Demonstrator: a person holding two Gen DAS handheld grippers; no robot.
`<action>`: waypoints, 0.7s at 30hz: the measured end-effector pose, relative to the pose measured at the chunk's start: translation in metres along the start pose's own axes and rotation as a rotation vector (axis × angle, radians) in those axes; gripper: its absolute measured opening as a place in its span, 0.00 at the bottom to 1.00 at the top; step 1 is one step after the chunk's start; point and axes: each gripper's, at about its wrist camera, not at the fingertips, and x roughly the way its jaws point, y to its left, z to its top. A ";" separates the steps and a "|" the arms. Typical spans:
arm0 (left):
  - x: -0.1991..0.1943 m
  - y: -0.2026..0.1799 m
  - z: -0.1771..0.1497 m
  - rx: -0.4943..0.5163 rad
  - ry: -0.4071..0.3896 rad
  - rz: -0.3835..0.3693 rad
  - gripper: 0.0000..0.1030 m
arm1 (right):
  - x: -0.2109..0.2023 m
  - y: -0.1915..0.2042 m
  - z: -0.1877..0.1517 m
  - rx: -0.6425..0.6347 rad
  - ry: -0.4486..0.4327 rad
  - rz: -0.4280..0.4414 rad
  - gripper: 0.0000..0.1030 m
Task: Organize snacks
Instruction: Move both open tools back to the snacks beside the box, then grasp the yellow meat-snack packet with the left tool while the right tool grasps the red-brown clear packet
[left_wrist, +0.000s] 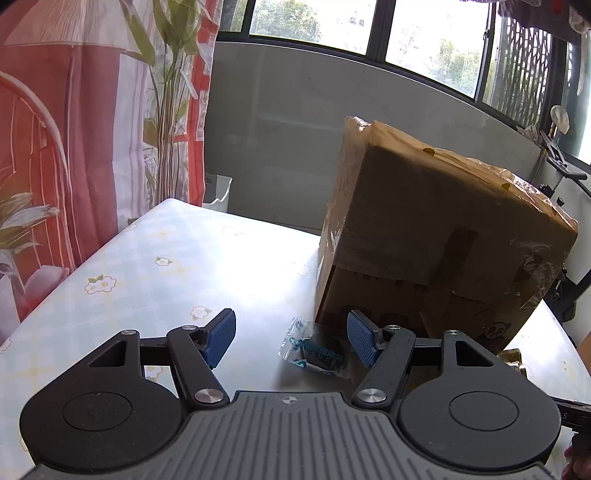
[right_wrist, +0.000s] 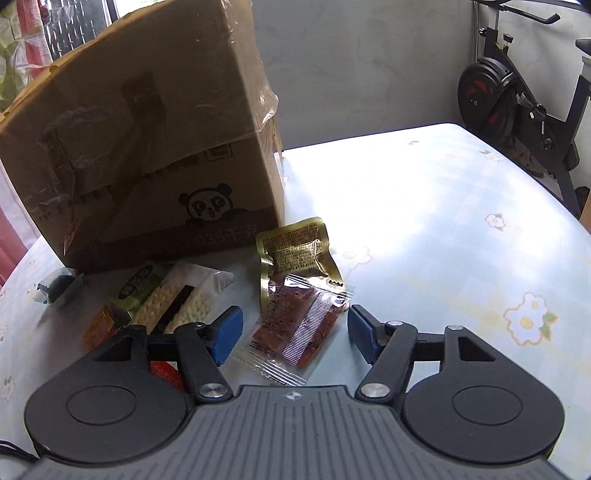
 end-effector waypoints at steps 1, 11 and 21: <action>0.001 -0.001 -0.001 0.002 0.005 -0.004 0.67 | 0.002 0.003 0.000 -0.007 0.000 0.003 0.67; 0.008 -0.007 -0.018 0.021 0.061 -0.030 0.67 | 0.009 0.029 -0.011 -0.219 -0.022 -0.061 0.65; 0.012 -0.010 -0.025 0.024 0.081 -0.041 0.67 | 0.003 0.022 -0.019 -0.194 -0.057 -0.038 0.39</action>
